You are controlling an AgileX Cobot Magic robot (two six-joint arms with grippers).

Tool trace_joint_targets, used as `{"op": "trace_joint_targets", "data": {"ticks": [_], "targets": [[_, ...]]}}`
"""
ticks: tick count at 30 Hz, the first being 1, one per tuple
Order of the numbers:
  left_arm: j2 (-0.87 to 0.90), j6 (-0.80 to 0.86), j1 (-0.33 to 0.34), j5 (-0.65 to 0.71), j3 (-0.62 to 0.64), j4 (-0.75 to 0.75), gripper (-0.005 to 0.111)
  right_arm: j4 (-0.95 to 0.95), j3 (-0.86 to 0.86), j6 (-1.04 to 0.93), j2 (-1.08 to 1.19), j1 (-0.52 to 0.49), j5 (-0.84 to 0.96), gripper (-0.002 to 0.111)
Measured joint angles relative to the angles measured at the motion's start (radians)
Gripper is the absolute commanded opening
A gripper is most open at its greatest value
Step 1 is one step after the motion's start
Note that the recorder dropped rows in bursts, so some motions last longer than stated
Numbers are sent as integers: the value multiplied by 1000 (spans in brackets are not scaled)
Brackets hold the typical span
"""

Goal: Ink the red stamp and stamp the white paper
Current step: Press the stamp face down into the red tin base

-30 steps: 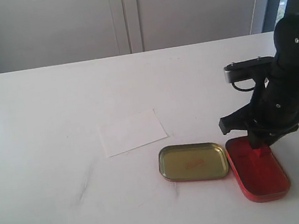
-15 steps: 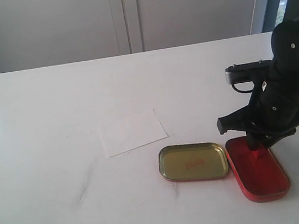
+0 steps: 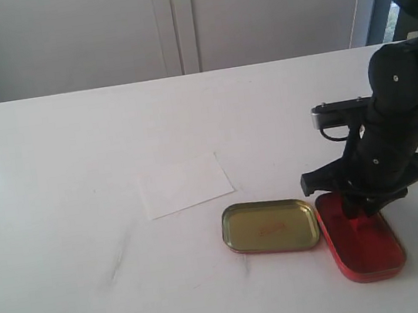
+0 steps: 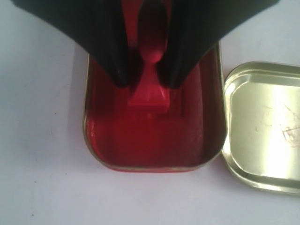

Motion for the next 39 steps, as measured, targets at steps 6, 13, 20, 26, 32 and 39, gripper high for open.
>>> {"op": "trace_joint_targets", "data": {"ticks": [6, 13, 20, 26, 32, 39], "targets": [[0, 0, 0, 0, 0, 0, 0, 0, 0, 2, 8, 0, -11, 0], [0, 0, 0, 0, 0, 0, 0, 0, 0, 2, 26, 0, -31, 0], [0, 0, 0, 0, 0, 0, 0, 0, 0, 2, 57, 0, -37, 0], [0, 0, 0, 0, 0, 0, 0, 8, -6, 2, 72, 0, -33, 0], [0, 0, 0, 0, 0, 0, 0, 15, -8, 2, 76, 0, -33, 0], [0, 0, 0, 0, 0, 0, 0, 20, -8, 2, 78, 0, -33, 0]]}}
